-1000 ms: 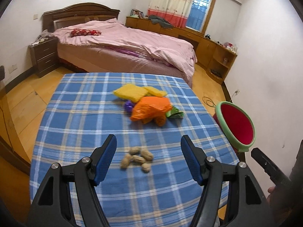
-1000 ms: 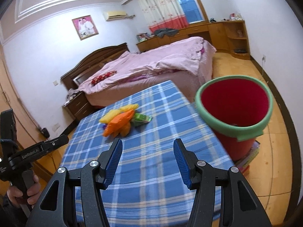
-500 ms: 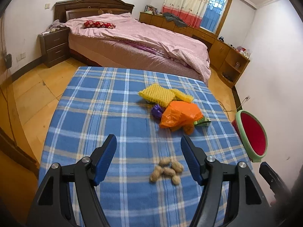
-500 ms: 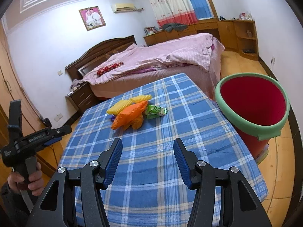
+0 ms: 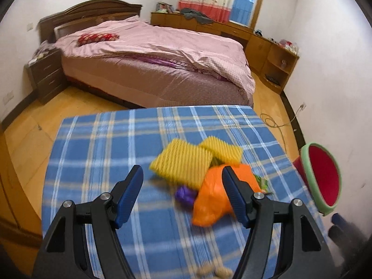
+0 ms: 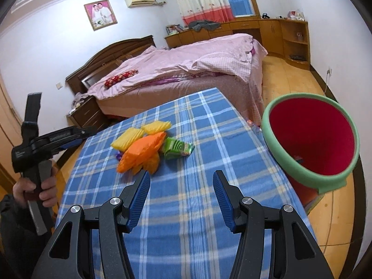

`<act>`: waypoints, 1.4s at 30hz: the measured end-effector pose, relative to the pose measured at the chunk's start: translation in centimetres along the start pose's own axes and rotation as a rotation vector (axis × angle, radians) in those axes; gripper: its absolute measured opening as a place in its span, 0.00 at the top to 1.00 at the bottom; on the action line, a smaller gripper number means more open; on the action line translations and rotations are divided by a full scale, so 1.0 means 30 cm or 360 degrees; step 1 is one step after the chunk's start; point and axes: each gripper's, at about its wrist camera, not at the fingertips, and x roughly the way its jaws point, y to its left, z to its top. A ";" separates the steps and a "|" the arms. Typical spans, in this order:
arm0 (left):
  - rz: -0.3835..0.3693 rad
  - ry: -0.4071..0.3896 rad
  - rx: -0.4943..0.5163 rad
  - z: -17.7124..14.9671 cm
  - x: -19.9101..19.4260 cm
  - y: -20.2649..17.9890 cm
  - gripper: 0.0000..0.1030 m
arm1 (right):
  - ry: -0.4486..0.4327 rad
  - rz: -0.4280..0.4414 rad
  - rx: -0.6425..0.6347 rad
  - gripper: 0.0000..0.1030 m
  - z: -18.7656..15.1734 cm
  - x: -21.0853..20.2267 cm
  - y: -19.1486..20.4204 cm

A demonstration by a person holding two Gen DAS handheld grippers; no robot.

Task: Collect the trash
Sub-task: 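Move both tools back over the table toward the remaining items, then grasp a yellow foam net with the left tool while the right tool grasps another yellow foam net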

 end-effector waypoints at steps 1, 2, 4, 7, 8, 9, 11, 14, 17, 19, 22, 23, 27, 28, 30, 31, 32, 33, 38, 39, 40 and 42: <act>0.0011 0.0008 0.0029 0.015 0.039 -0.004 0.32 | 0.0002 -0.0009 0.0003 0.44 0.012 0.018 -0.002; 0.0026 0.0013 0.0041 0.022 0.063 0.000 0.32 | 0.0004 -0.0016 0.0008 0.44 0.022 0.034 -0.003; 0.0085 0.0020 0.0055 0.031 0.122 0.007 0.32 | 0.0011 -0.0030 0.0029 0.44 0.044 0.070 -0.008; 0.0107 0.0030 -0.0002 0.023 0.201 0.038 0.32 | 0.0025 -0.0041 0.0052 0.44 0.072 0.127 -0.010; 0.0080 0.0035 -0.0022 0.020 0.216 0.044 0.32 | 0.0031 -0.0049 0.0054 0.44 0.083 0.148 -0.008; 0.0045 0.0052 -0.0043 0.014 0.237 0.051 0.32 | 0.0036 -0.0059 0.0052 0.44 0.099 0.174 -0.004; 0.0026 0.0082 -0.0061 0.008 0.265 0.060 0.32 | 0.0037 -0.0066 0.0046 0.44 0.126 0.210 0.006; 0.0077 0.0104 -0.0120 -0.012 0.293 0.081 0.32 | 0.0052 -0.0060 0.0028 0.44 0.161 0.269 0.032; 0.0040 0.0118 -0.0201 -0.039 0.310 0.100 0.32 | 0.0092 -0.0028 0.0019 0.44 0.189 0.348 0.061; 0.0003 0.0132 -0.0235 -0.041 0.310 0.109 0.33 | 0.0117 -0.0001 0.0037 0.44 0.205 0.403 0.077; -0.0035 0.0127 -0.0232 -0.041 0.305 0.111 0.42 | 0.0162 0.0038 0.0086 0.44 0.228 0.473 0.094; -0.0053 0.0134 -0.0229 -0.042 0.307 0.110 0.45 | 0.0171 0.0040 0.0092 0.44 0.235 0.494 0.101; -0.0155 0.0174 -0.0249 -0.046 0.315 0.104 0.67 | 0.0230 0.0025 0.0128 0.44 0.247 0.588 0.120; -0.0174 0.0183 -0.0256 -0.046 0.315 0.102 0.72 | 0.0256 0.0023 0.0142 0.44 0.246 0.618 0.124; -0.0202 0.0188 -0.0259 -0.044 0.302 0.094 0.80 | 0.0299 0.0009 0.0161 0.44 0.246 0.659 0.124; -0.0221 0.0196 -0.0255 -0.042 0.296 0.089 0.85 | 0.0317 0.0003 0.0178 0.44 0.243 0.681 0.123; -0.0239 0.0201 -0.0258 -0.040 0.289 0.086 0.88 | 0.0339 0.0008 0.0205 0.44 0.239 0.699 0.119; -0.0251 0.0203 -0.0265 -0.035 0.285 0.083 0.89 | 0.0355 0.0021 0.0226 0.44 0.235 0.710 0.116; -0.0319 0.0184 -0.0320 -0.016 0.238 0.108 0.90 | 0.0361 0.0062 0.0284 0.69 0.216 0.726 0.106; -0.0332 0.0172 -0.0333 -0.011 0.223 0.115 0.90 | 0.0354 0.0084 0.0288 0.77 0.213 0.721 0.105; -0.0347 0.0156 -0.0344 -0.003 0.210 0.119 0.90 | 0.0343 0.0097 0.0286 0.86 0.211 0.715 0.107; -0.0363 0.0131 -0.0354 0.008 0.187 0.125 0.90 | 0.0303 0.0100 0.0262 0.94 0.205 0.691 0.113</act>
